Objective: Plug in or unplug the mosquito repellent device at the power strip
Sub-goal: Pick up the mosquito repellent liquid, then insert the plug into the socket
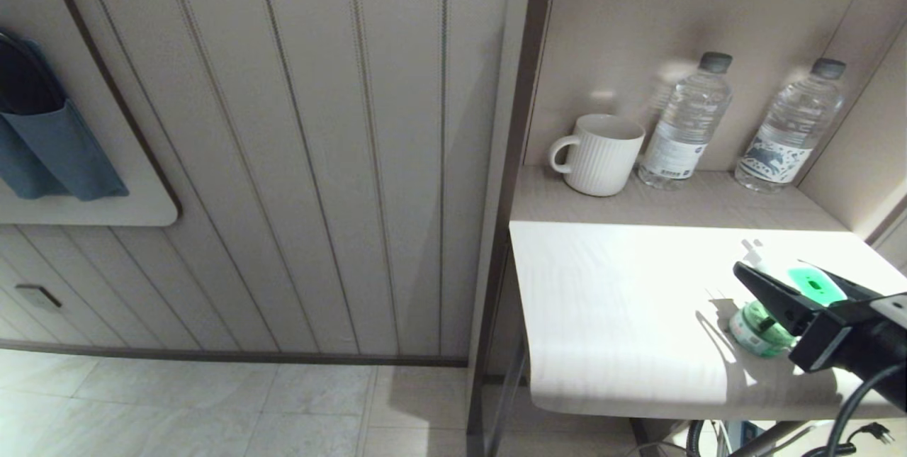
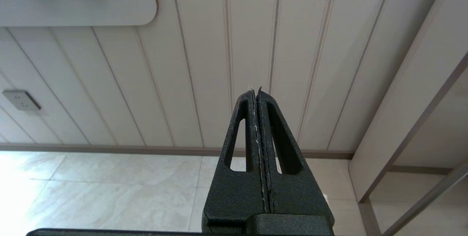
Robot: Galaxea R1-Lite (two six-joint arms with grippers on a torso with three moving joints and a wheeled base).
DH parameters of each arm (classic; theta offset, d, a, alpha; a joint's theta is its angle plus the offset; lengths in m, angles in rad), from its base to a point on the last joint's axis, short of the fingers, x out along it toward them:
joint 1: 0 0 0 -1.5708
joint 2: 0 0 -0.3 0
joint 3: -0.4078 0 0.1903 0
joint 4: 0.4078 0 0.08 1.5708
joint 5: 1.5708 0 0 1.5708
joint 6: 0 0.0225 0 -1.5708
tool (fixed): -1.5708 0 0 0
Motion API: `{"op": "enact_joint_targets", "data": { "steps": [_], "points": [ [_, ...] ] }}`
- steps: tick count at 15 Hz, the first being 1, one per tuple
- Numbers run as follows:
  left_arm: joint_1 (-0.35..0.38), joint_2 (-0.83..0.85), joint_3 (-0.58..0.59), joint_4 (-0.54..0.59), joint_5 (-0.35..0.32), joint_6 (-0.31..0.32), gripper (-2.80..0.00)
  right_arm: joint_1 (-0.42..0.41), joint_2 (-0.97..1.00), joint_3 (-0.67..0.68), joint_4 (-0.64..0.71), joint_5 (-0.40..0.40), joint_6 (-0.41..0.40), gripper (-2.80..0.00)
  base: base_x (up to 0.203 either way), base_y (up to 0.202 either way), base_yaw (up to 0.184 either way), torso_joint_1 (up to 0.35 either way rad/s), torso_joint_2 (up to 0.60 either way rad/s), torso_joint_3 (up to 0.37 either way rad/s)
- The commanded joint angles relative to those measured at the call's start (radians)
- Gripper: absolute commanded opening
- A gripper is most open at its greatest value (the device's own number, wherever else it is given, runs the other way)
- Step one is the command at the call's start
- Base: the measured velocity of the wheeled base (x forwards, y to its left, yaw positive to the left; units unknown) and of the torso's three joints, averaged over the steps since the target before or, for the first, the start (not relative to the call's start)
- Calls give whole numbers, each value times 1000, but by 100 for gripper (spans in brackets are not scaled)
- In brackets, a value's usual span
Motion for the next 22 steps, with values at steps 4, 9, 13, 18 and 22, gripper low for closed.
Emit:
{"op": "enact_joint_targets", "data": {
  "steps": [4,9,13,18,22],
  "points": [
    [0,1,0,0,0,0,-280,1,13,-5,-3,-1,2,-280,0,0,0,0,0,0],
    [0,1,0,0,0,0,-280,-7,-59,-174,189,-69,20,-280,0,0,0,0,0,0],
    [0,1,0,0,0,0,-280,-2,-185,-410,564,-84,24,-280,0,0,0,0,0,0],
    [0,1,0,0,0,1,-280,-8,-183,-794,1023,-87,50,-280,0,0,0,0,0,0],
    [0,1,0,0,0,0,-280,-24,-81,-1097,1351,-93,76,-280,0,0,0,0,0,0]
  ]
}}
